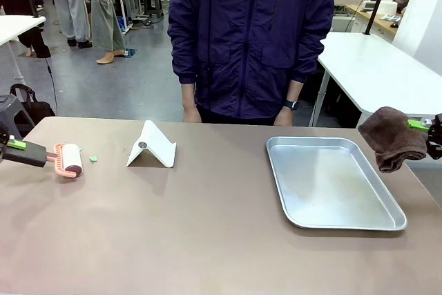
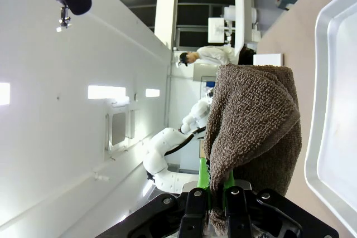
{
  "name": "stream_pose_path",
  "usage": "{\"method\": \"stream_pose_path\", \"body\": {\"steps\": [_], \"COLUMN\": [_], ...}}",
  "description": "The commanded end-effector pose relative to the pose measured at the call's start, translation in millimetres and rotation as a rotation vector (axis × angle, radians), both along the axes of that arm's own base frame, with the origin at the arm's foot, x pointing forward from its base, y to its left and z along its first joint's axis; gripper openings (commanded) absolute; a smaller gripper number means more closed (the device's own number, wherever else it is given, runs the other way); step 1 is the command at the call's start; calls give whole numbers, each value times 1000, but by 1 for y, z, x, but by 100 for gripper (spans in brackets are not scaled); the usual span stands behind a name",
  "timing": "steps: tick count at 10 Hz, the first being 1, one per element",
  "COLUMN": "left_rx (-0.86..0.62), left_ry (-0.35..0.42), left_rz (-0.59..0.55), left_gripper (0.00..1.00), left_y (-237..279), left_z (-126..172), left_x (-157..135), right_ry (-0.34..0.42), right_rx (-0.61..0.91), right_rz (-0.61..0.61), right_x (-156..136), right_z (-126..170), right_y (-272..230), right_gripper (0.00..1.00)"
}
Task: Clean the surface of the table.
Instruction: Clean the area not pointed to by the person.
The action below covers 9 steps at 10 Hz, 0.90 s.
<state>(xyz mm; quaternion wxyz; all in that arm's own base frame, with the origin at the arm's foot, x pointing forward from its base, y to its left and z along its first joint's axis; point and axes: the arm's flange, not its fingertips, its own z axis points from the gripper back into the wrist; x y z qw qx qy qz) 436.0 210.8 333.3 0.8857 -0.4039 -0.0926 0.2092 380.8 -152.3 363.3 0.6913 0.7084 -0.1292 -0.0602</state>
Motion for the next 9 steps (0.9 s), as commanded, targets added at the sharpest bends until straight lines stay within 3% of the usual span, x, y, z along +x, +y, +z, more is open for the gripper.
{"method": "stream_pose_path", "body": {"steps": [1,4,7,9], "left_rx": [77,92,77,21], "left_ry": [91,131,121,38], "left_rz": [-39,-105,-114,-108], "left_gripper": [22,22,22,22], "left_y": [-16,-47,-55,-48], "left_z": [-33,-44,-44,-31], "left_x": [16,44,59,56], "right_ry": [0,0,0,0], "right_rx": [4,4,4,4], "right_rz": [-2,-2,-2,-2], "right_x": [2,2,2,2], "right_z": [4,4,4,4], "right_y": [1,1,1,1], "right_gripper": [9,9,9,9]}}
